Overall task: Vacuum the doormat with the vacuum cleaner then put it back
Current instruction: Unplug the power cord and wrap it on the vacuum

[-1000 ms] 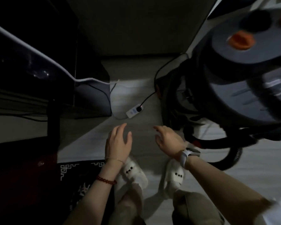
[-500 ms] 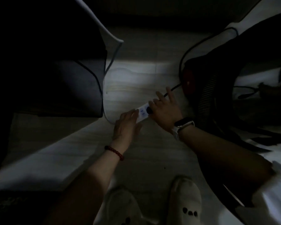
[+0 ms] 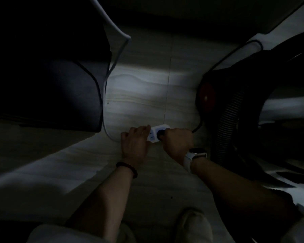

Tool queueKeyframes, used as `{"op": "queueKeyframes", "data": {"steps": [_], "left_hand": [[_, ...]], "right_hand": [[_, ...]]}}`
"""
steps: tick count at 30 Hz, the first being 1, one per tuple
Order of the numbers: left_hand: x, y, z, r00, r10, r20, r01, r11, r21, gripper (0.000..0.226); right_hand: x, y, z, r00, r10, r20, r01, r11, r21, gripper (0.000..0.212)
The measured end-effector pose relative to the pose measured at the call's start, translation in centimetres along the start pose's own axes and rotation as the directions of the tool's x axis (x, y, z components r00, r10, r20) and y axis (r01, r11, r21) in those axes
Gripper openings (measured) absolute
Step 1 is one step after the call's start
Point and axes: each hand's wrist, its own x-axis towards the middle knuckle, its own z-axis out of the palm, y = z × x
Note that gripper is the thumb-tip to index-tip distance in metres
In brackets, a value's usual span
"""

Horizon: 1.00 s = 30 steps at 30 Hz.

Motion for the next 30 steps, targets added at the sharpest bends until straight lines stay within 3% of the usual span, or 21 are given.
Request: {"op": "queueKeyframes", "data": {"steps": [2,3,6,7,9,11,14,16,17,20,22,24,27,28,29,30], "left_hand": [[0.0,0.3,-0.4,0.999,-0.019,0.027,0.020,1.000,-0.022,0.058],[0.1,0.5,-0.5,0.999,-0.021,0.038,0.021,1.000,-0.005,0.057],[0.2,0.3,-0.2,0.995,-0.049,0.082,0.042,0.996,0.077,0.057],[0.2,0.4,-0.3,0.995,-0.056,0.082,0.050,0.996,0.074,0.057],[0.5,0.4,-0.5,0.994,-0.070,0.082,0.064,0.995,0.073,0.057],[0.6,0.5,-0.6,0.990,-0.086,0.113,0.078,0.994,0.074,0.057],[0.6,0.8,-0.3,0.997,-0.069,0.043,0.068,0.997,0.036,0.054],[0.7,0.9,-0.5,0.997,-0.071,-0.023,0.071,0.997,-0.018,0.051],[0.8,1.0,-0.8,0.998,-0.068,0.018,0.068,0.998,-0.014,0.051],[0.5,0.3,-1.6,0.986,-0.078,0.149,0.075,0.997,0.023,0.057],[-0.5,0.5,-3.0,0.976,-0.153,0.156,0.162,0.985,-0.050,0.058],[-2.6,1.9,-5.1,0.967,-0.234,0.097,0.248,0.953,-0.176,0.056],[-4.8,5.7,-9.9,0.965,-0.253,0.074,0.258,0.850,-0.459,0.046],[-5.2,7.2,-11.8,0.951,-0.278,0.136,0.305,0.759,-0.576,0.040],[-5.1,8.3,-13.3,0.919,-0.309,0.243,0.387,0.601,-0.699,0.035],[-5.5,9.8,-15.6,0.862,-0.306,0.404,0.499,0.370,-0.783,0.034]], "right_hand": [[0.5,0.1,-0.3,0.993,0.109,0.051,-0.110,0.994,0.016,0.023],[0.5,0.1,-0.4,0.992,0.127,0.013,-0.127,0.992,0.022,0.023],[0.3,-0.2,0.3,0.998,0.065,-0.023,-0.063,0.995,0.083,0.050],[0.7,0.1,0.8,0.996,0.055,-0.075,-0.053,0.998,0.031,0.051],[1.3,0.0,-1.0,0.998,0.063,0.014,-0.062,0.996,-0.069,0.032],[2.0,0.1,-1.0,0.985,0.170,-0.031,-0.172,0.983,-0.062,0.012],[1.5,-1.4,-2.3,0.979,0.052,-0.195,-0.081,0.986,-0.143,0.025],[2.1,-1.6,-4.3,0.997,0.003,-0.071,-0.006,0.999,-0.039,0.033],[2.6,-1.2,-5.4,0.999,0.042,-0.030,-0.041,0.999,0.014,0.037],[2.8,0.1,-8.5,0.970,0.134,-0.201,-0.087,0.970,0.228,0.038],[0.8,-0.5,-9.2,0.950,0.178,-0.257,-0.023,0.860,0.510,0.029],[-1.4,-1.6,-11.0,0.923,0.317,-0.217,-0.029,0.620,0.784,0.017],[-4.4,-2.5,-13.8,0.861,0.502,-0.079,-0.077,0.283,0.956,0.018],[-5.5,-2.7,-14.9,0.841,0.539,-0.051,-0.081,0.218,0.973,0.017],[-6.4,-2.7,-15.6,0.823,0.568,-0.033,-0.067,0.154,0.986,0.017],[-7.7,-2.8,-17.1,0.800,0.600,0.004,-0.045,0.053,0.998,0.019]]}}
